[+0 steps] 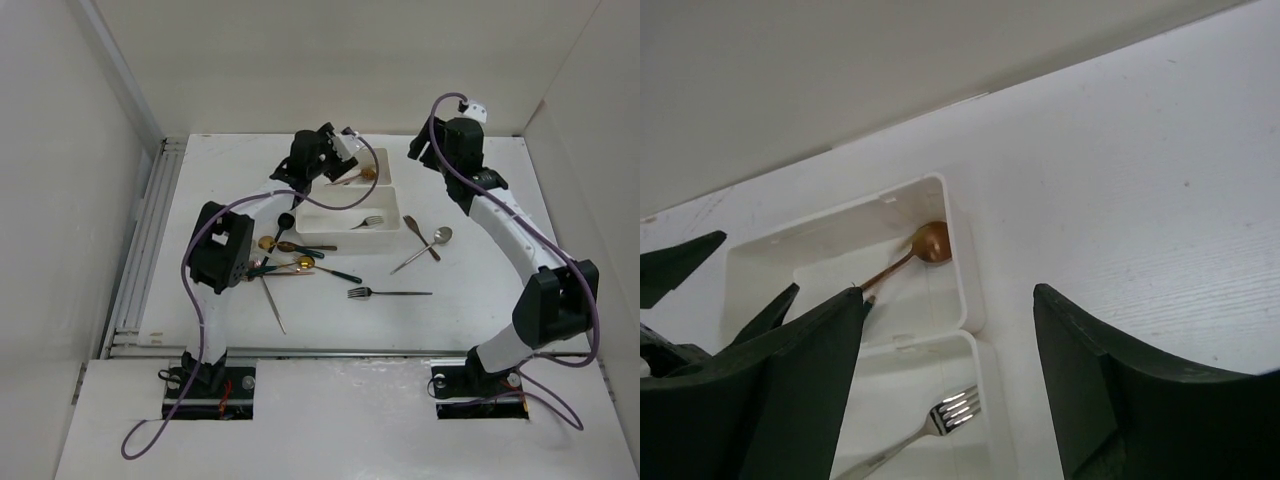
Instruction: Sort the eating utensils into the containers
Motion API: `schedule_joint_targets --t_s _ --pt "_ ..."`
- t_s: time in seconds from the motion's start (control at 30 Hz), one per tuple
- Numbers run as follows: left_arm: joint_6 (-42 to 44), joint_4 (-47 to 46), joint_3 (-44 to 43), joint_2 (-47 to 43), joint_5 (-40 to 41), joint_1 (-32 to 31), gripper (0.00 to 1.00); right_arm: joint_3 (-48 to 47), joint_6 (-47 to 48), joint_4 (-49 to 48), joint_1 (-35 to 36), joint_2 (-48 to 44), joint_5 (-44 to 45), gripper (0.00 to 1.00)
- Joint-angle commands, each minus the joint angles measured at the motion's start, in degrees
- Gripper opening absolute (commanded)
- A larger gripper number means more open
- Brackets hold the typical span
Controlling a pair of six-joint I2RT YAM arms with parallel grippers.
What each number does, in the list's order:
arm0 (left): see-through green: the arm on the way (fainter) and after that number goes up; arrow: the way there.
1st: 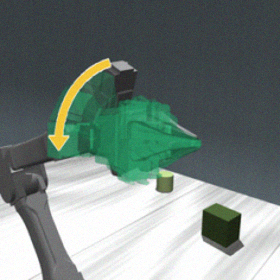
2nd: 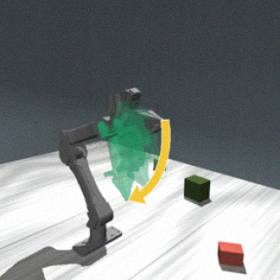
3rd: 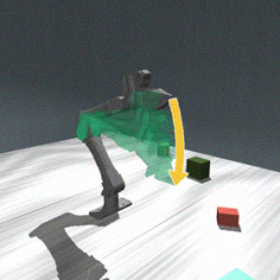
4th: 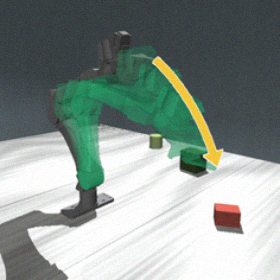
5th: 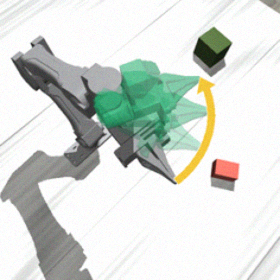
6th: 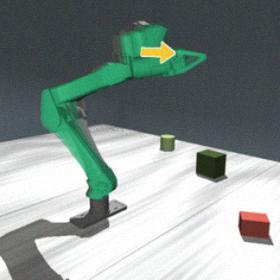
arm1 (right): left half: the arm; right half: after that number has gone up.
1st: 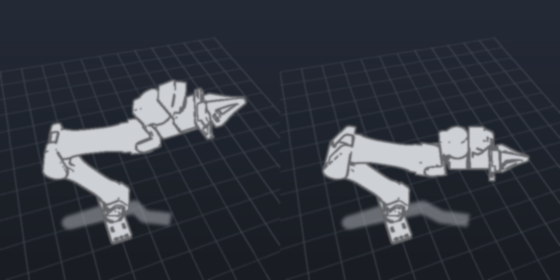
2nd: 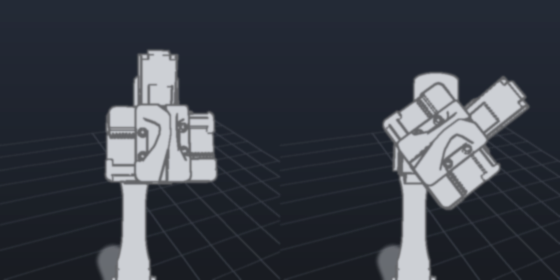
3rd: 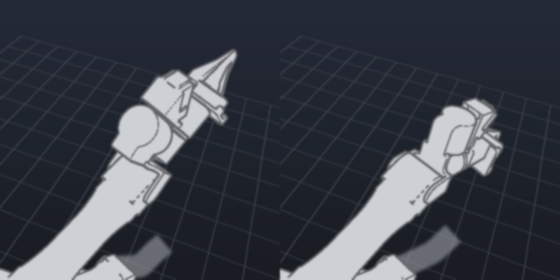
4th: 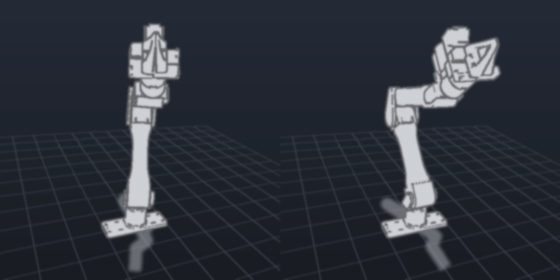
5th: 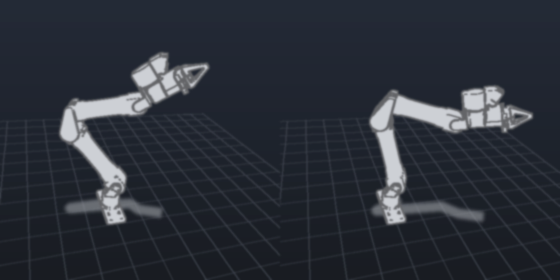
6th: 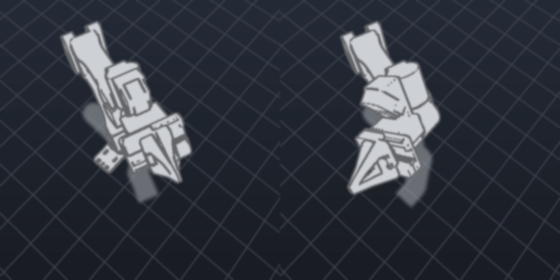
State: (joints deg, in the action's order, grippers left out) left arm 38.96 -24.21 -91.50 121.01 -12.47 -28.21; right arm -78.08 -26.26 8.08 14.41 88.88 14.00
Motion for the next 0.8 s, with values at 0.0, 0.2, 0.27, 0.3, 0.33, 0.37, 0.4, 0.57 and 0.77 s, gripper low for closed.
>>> schedule_joint_targets --t_s 0.0,0.2,0.27,0.3,0.33,0.37,0.4,0.57,0.77 --pt "-6.87 0.56 -3.32 -4.46 1.40 1.22 0.69 -1.81 2.61 -3.68 0.09 -3.35 -1.34 0.75" --pt "-15.83 1.09 1.06 -14.91 4.55 3.16 0.73 -0.58 9.46 -2.98 5.43 -8.10 -2.48 0.77" --pt "-20.30 2.57 2.64 -19.64 7.70 3.86 0.73 -0.06 13.84 -0.53 7.72 -9.25 -5.37 0.77" --pt "-25.55 3.72 2.65 -21.24 9.29 5.43 0.75 -0.05 15.09 0.44 10.87 -10.04 -6.08 0.77" --pt "-28.82 5.21 3.60 -22.82 11.22 6.14 0.75 0.47 15.97 3.15 12.90 -10.04 -6.09 0.77" --pt "-31.90 8.96 5.35 -24.32 13.33 6.93 0.75 0.48 17.20 4.83 15.01 -10.04 -6.09 0.77" --pt "-34.80 10.92 6.85 -27.90 16.83 8.68 0.75 0.48 17.21 6.58 17.20 -9.52 -6.09 0.77" --pt "-47.30 20.06 22.31 -41.01 25.20 13.70 0.73 1.71 19.32 18.79 31.27 -2.59 -10.21 0.79" --pt "-52.49 24.65 39.64 -56.83 26.27 16.68 0.73 -1.53 24.32 26.37 36.39 12.18 -12.77 0.74"
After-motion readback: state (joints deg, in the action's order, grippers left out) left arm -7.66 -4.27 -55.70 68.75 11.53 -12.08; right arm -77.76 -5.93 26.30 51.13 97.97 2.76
